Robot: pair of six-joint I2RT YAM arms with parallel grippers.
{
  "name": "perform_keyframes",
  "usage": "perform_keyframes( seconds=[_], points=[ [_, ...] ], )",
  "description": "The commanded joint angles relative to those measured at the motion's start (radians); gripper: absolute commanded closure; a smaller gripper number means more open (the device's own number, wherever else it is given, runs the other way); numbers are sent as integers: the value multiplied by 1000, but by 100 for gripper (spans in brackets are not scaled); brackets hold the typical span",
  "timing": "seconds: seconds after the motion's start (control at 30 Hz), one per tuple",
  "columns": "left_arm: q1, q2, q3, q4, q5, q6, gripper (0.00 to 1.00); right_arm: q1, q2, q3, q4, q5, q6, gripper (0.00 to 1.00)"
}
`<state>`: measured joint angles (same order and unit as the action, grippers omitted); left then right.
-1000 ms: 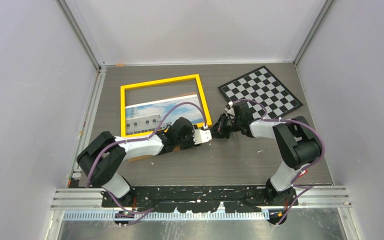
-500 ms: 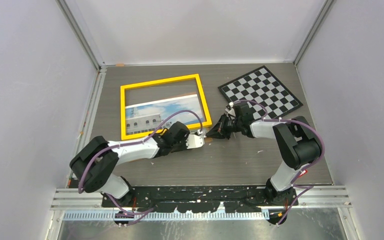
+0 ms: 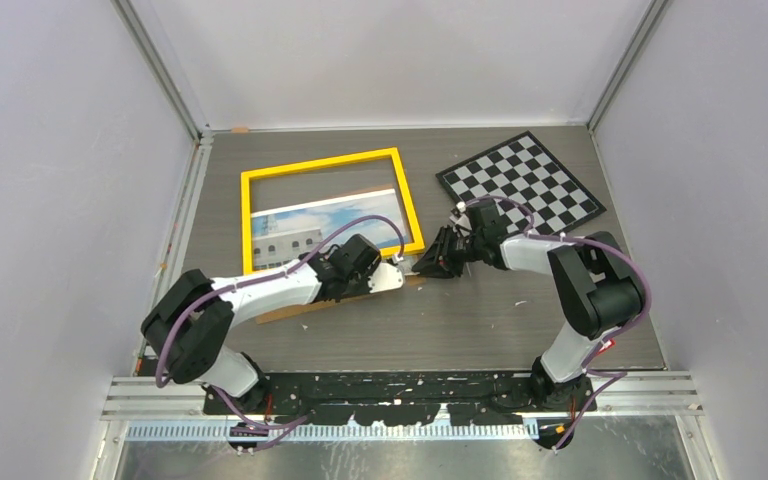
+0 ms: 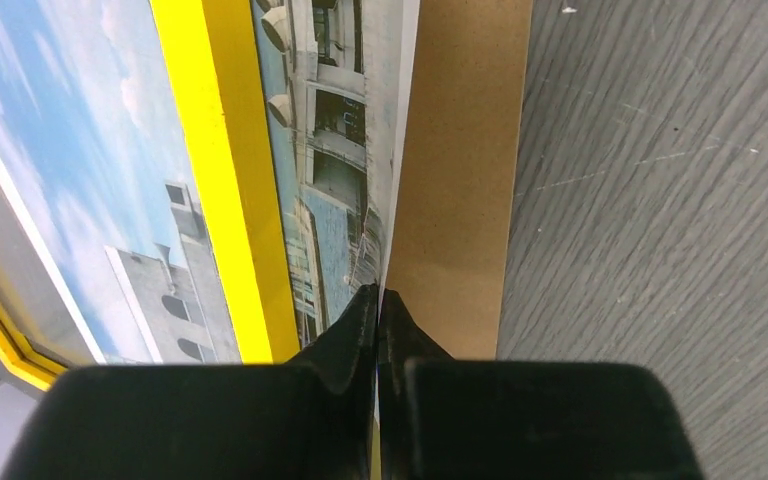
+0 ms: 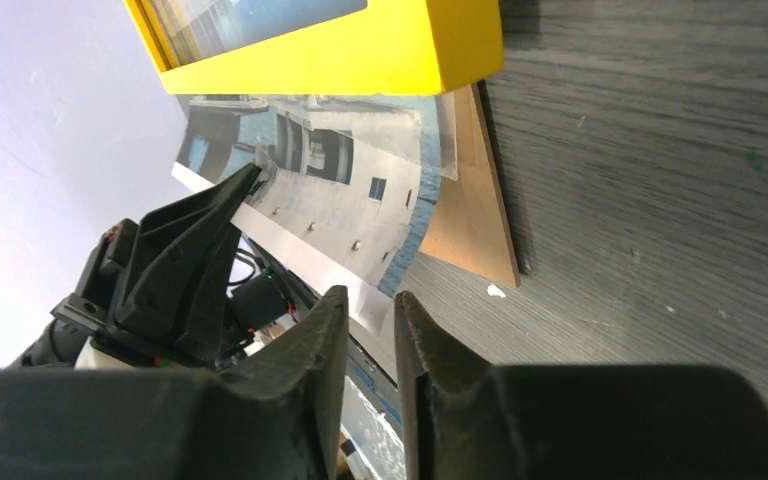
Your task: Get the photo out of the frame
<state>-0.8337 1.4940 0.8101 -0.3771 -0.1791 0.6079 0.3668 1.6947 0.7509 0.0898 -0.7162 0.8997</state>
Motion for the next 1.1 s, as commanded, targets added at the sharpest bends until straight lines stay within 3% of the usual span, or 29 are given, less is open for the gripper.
perform_keyframes(
  seconds=[0.0, 0.17, 0.27, 0.5, 0.7, 1.07],
  points=[
    [2, -31, 67, -199, 77, -22, 100, -11, -62, 90, -198, 25, -176, 65],
    [1, -52, 184, -457, 216, -50, 100, -40, -108, 175, -388, 94, -362, 38],
    [-2, -61, 266, -614, 284, -57, 100, -66, -80, 269, -498, 128, -483, 30],
    [-1, -64, 504, -977, 391, -60, 100, -110, 8, 500, -708, 126, -676, 26],
    [2, -92, 724, -1203, 446, -66, 100, -110, 39, 602, -734, 135, -740, 25],
    [82, -268, 983, -1284, 463, -109, 100, -109, 154, 813, -777, 141, -727, 22]
  ],
)
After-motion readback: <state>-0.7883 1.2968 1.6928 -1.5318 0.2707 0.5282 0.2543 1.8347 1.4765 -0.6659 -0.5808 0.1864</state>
